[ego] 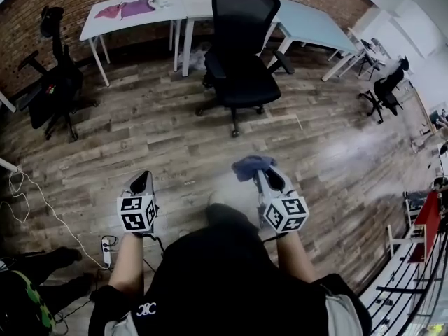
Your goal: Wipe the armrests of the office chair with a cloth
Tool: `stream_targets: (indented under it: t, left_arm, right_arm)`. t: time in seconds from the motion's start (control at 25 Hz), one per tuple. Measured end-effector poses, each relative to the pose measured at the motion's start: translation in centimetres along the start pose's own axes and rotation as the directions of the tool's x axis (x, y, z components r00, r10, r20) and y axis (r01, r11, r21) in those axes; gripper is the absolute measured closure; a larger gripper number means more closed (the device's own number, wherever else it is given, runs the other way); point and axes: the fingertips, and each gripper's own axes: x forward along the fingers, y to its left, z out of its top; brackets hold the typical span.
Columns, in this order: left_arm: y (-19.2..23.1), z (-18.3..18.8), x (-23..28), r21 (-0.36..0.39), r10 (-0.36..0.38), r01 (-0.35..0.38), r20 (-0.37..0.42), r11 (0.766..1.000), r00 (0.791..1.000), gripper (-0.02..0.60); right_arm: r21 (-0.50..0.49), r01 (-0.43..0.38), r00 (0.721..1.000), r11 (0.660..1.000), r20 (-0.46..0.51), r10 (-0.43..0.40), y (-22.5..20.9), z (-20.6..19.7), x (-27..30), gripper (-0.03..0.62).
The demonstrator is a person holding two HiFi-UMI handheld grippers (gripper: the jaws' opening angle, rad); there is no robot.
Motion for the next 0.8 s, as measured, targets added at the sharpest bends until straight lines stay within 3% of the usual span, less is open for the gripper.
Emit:
stream_targets:
  t: [0.36, 0.56, 0.8]
  left_arm:
    - [2.8, 3.0, 6.1, 0.02, 0.029, -0.028, -0.031, 0.999, 0.999, 0.575]
    - [4.5, 8.7, 11.4, -0.069, 0.045, -0.045, -0.009, 0.997, 0.999, 0.575]
    - [4.3, 15.8, 18.6, -0.04, 0.069, -0.068, 0.02, 0.997, 0.997, 0.575]
  right_arm:
    - [0.041, -0.021, 1.0, 0.999, 0.005, 0.021, -2.9, 1.0, 8.8, 0.516]
    - [0.048, -0.064, 0.998, 0.997, 0.007, 0.064, -6.4, 4.8, 17.2, 0.516]
    - [0.034, -0.109, 0.993, 0.993, 0.052, 0.108, -11.0, 10.1, 24.8, 0.516]
